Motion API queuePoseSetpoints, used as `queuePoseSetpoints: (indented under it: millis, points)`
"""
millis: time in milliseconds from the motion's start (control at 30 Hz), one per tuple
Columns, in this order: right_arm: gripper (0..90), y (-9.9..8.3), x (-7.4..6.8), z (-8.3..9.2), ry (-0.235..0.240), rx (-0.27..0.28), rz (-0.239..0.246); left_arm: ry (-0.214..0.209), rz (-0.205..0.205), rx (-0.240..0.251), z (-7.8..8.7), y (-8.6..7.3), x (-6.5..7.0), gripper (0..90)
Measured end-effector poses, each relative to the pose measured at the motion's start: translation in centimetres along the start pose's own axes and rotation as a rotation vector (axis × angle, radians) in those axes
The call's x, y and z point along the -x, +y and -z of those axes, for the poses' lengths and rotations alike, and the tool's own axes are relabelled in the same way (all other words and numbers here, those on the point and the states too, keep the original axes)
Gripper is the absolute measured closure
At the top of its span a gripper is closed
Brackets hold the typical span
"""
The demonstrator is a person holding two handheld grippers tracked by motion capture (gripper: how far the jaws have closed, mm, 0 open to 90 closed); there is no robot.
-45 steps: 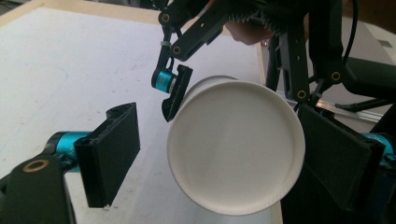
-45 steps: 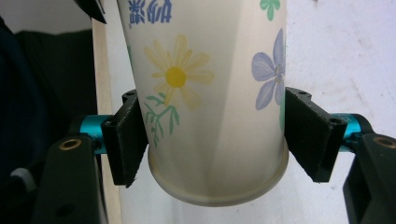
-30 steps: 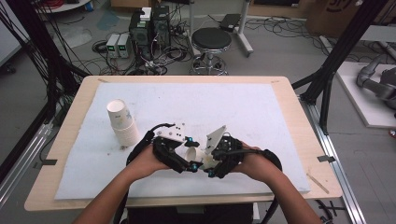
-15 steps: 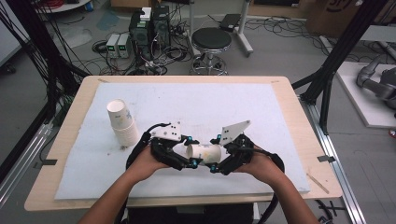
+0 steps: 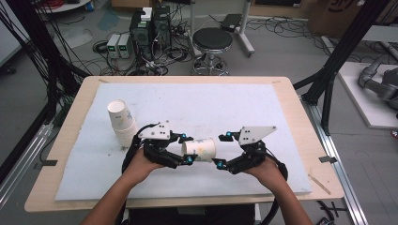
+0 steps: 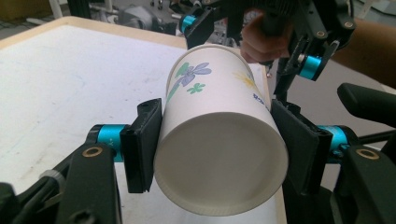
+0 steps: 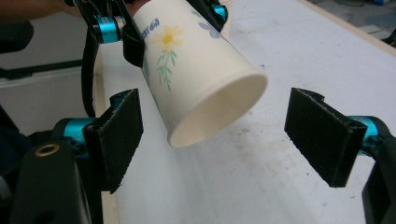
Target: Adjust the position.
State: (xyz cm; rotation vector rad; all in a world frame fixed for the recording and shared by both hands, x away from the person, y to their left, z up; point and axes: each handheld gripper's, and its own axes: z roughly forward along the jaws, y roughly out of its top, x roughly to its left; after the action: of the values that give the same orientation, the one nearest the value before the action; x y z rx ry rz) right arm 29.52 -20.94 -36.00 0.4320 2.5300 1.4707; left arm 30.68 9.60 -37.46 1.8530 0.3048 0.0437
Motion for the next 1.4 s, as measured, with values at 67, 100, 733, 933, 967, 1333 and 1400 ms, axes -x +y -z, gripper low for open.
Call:
queuePoseSetpoints:
  millis: [67,100,733,933,967,1333,1400]
  points:
    - [19.9,-0.3,0.0,0.2,-0.006,0.036,-0.009,-0.004,-0.002,0.02,0.2,-0.1,0.0,36.7]
    - [19.9,-0.5,0.1,0.3,-0.008,0.053,-0.017,-0.007,-0.009,0.025,0.3,-0.1,0.0,36.7]
    - [19.9,-2.7,-0.2,-0.6,0.067,0.142,-0.06,-0.058,-0.041,0.119,1.1,-0.4,0.2,36.7]
    - [19.8,-2.6,-0.3,-0.9,0.113,0.154,-0.065,-0.071,-0.041,0.122,0.8,-0.4,0.4,36.7]
    - [19.8,-2.6,-0.3,-1.0,0.116,0.154,-0.064,-0.078,-0.042,0.119,0.8,-0.4,0.5,36.7]
    - [19.6,-2.2,-0.5,-2.1,0.184,0.163,-0.067,-0.143,-0.035,0.128,0.2,-0.5,0.7,36.8]
    - [19.6,-2.2,-0.4,-2.2,0.195,0.176,-0.063,-0.149,-0.033,0.132,0.2,-0.5,0.7,36.8]
